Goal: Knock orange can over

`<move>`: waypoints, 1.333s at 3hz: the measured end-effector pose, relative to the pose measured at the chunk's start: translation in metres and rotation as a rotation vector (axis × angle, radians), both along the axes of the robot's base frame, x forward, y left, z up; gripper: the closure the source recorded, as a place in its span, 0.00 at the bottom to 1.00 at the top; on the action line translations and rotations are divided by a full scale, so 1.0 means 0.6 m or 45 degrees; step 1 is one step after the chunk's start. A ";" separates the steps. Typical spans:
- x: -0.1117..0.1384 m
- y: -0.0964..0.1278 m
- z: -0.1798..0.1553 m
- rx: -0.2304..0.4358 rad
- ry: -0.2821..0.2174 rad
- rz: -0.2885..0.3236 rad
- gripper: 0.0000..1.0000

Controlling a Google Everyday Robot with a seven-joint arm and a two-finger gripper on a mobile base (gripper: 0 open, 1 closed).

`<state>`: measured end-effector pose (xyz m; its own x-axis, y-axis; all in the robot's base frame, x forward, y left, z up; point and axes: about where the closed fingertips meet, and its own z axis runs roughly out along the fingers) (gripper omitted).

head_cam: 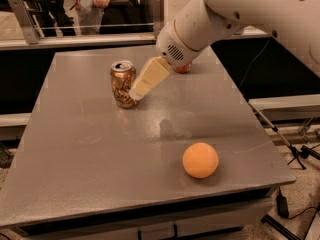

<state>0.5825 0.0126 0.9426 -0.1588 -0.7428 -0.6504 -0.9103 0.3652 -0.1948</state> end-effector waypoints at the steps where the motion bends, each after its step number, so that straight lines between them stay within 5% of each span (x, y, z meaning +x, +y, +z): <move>1: 0.023 0.031 -0.022 0.043 -0.002 0.014 0.00; 4: 0.069 0.093 -0.063 0.118 0.020 0.049 0.00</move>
Offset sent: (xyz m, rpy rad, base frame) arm 0.0479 0.0379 -0.0477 0.0855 0.0299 0.0106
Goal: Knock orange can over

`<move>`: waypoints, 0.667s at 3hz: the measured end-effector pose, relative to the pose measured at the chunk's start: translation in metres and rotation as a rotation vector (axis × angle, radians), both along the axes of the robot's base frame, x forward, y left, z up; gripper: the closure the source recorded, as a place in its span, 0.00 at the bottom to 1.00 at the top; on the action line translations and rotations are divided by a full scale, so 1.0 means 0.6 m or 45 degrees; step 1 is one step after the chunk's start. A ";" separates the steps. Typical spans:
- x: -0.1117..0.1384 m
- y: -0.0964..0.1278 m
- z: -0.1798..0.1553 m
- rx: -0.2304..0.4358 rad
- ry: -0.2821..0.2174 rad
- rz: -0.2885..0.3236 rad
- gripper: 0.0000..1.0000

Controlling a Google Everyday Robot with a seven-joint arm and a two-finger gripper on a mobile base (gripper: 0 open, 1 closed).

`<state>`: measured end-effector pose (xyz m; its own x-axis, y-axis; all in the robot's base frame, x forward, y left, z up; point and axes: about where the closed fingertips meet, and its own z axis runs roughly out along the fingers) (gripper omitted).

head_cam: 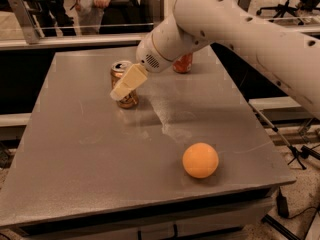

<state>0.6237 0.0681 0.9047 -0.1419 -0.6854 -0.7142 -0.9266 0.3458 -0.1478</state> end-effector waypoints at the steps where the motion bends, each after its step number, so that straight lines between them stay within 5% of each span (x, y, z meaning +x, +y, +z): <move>1: 0.003 0.013 -0.002 0.017 0.003 0.020 0.17; 2: 0.000 0.021 -0.004 0.028 0.010 0.039 0.41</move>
Offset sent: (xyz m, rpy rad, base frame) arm -0.0003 0.0144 -0.0015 0.0327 0.0124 0.0422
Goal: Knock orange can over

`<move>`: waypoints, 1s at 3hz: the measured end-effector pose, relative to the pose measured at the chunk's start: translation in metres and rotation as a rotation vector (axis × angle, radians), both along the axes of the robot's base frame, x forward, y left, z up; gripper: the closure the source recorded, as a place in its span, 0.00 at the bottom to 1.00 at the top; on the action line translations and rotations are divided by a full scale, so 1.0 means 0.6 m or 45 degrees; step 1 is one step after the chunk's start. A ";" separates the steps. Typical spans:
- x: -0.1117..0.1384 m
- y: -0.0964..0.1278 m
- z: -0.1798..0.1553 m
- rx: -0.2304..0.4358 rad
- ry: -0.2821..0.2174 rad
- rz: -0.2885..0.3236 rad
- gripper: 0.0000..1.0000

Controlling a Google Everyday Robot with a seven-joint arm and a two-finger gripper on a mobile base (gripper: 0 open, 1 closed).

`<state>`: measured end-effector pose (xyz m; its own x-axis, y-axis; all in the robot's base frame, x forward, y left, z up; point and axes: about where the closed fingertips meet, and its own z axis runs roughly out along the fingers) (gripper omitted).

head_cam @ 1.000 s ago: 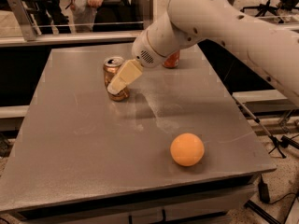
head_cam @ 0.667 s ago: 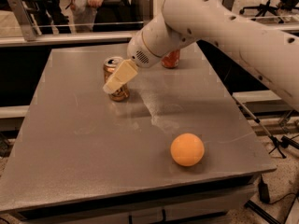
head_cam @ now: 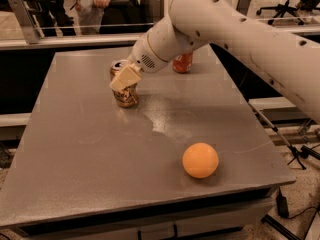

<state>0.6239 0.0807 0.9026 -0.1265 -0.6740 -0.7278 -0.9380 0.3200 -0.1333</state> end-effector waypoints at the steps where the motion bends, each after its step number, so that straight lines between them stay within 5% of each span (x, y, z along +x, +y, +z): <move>1: -0.005 -0.003 0.015 -0.015 -0.008 0.018 0.65; 2: -0.002 -0.015 0.051 -0.105 -0.036 0.036 0.88; 3: 0.008 -0.026 0.079 -0.283 -0.047 0.107 1.00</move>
Offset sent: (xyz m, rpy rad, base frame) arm -0.0088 -0.0342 0.0572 -0.2822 -0.0060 0.0936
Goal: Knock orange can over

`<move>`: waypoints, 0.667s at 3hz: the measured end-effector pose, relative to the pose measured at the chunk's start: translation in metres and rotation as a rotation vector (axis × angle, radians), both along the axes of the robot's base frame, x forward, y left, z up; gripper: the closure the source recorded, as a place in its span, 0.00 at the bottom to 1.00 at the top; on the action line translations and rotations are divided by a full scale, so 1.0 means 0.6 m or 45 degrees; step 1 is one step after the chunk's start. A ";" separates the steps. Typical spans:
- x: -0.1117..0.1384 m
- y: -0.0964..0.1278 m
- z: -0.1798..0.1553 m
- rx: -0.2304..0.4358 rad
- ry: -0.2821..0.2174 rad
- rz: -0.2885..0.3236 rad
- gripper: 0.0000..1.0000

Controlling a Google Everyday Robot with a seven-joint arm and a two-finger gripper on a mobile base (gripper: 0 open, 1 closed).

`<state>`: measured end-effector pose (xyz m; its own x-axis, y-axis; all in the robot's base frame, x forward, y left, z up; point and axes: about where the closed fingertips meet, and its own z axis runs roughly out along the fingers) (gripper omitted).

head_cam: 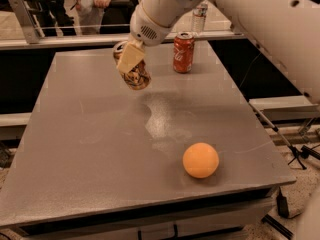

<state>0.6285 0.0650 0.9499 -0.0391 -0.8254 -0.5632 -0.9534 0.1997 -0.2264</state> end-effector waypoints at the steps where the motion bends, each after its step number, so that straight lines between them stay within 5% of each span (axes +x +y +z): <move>1: 0.005 -0.002 -0.002 -0.198 0.030 0.097 1.00; 2: -0.022 -0.010 -0.026 -0.402 0.108 0.218 1.00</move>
Offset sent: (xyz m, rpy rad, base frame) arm -0.0391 -0.0242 -0.0271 -0.5381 0.1882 0.2954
